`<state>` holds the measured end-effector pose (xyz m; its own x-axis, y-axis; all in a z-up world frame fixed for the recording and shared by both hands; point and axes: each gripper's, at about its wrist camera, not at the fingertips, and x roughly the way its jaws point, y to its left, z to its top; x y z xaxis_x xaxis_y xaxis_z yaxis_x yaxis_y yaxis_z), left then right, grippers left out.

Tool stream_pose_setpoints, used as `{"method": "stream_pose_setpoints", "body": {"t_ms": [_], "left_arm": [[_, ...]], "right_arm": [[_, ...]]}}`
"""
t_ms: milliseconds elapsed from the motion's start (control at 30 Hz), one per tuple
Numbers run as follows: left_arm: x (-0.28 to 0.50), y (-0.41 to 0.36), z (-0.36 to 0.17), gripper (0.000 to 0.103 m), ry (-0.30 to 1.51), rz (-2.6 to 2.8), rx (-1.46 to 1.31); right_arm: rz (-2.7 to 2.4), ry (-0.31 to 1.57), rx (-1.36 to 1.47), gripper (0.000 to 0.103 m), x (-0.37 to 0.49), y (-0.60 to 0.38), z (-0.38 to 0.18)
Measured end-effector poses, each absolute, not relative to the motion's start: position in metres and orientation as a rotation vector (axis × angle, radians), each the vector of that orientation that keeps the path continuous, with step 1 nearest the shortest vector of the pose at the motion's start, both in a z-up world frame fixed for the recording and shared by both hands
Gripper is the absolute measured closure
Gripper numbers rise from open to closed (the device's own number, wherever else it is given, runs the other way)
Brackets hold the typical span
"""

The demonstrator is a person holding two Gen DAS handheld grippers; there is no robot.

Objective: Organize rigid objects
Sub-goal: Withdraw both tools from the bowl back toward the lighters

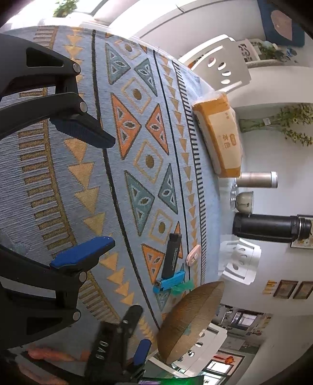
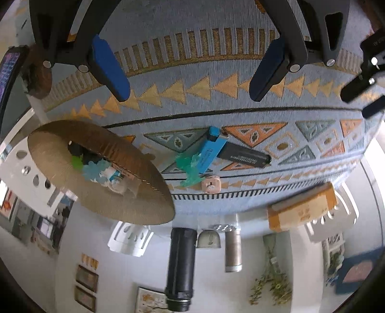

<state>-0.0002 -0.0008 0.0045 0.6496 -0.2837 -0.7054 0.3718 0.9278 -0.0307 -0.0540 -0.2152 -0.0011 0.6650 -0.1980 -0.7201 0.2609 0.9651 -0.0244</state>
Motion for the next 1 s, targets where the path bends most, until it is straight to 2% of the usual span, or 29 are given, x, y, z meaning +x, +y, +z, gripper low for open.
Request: {"method": "stream_pose_setpoints", "body": {"t_ms": [167, 233, 267, 333, 400, 467, 667, 733, 900, 1000], "left_arm": [[0.009, -0.024, 0.023, 0.029, 0.781, -0.476, 0.290], [0.016, -0.039, 0.033, 0.029, 0.749, -0.529, 0.381], [0.021, -0.047, 0.037, 0.029, 0.744, -0.573, 0.412], [0.036, -0.063, 0.042, 0.029, 0.731, -0.661, 0.449], [0.053, -0.079, 0.038, 0.029, 0.727, -0.704, 0.496], [0.070, -0.095, 0.028, 0.029, 0.745, -0.765, 0.532], [0.100, -0.130, -0.004, 0.029, 0.760, -0.851, 0.647], [0.108, -0.136, -0.009, 0.029, 0.773, -0.868, 0.646], [0.119, -0.149, -0.012, 0.030, 0.795, -0.921, 0.563], [0.113, -0.150, -0.012, 0.051, 0.805, -0.946, 0.545]], "right_arm": [[-0.200, 0.860, 0.329, 0.004, -0.049, -0.251, 0.000], [-0.162, 0.903, 0.417, 0.007, -0.037, -0.258, 0.001], [-0.145, 0.902, 0.439, 0.012, -0.031, -0.259, 0.003], [-0.141, 0.891, 0.434, 0.018, -0.016, -0.256, 0.010], [-0.166, 0.887, 0.397, 0.031, -0.001, -0.250, 0.013], [-0.178, 0.897, 0.389, 0.035, 0.012, -0.248, 0.010], [-0.216, 0.922, 0.437, 0.042, 0.037, -0.259, -0.011], [-0.246, 0.923, 0.385, 0.047, 0.039, -0.256, -0.011], [-0.235, 0.904, 0.367, 0.049, 0.035, -0.258, -0.012], [-0.223, 0.898, 0.342, 0.049, 0.033, -0.257, -0.013]]}}
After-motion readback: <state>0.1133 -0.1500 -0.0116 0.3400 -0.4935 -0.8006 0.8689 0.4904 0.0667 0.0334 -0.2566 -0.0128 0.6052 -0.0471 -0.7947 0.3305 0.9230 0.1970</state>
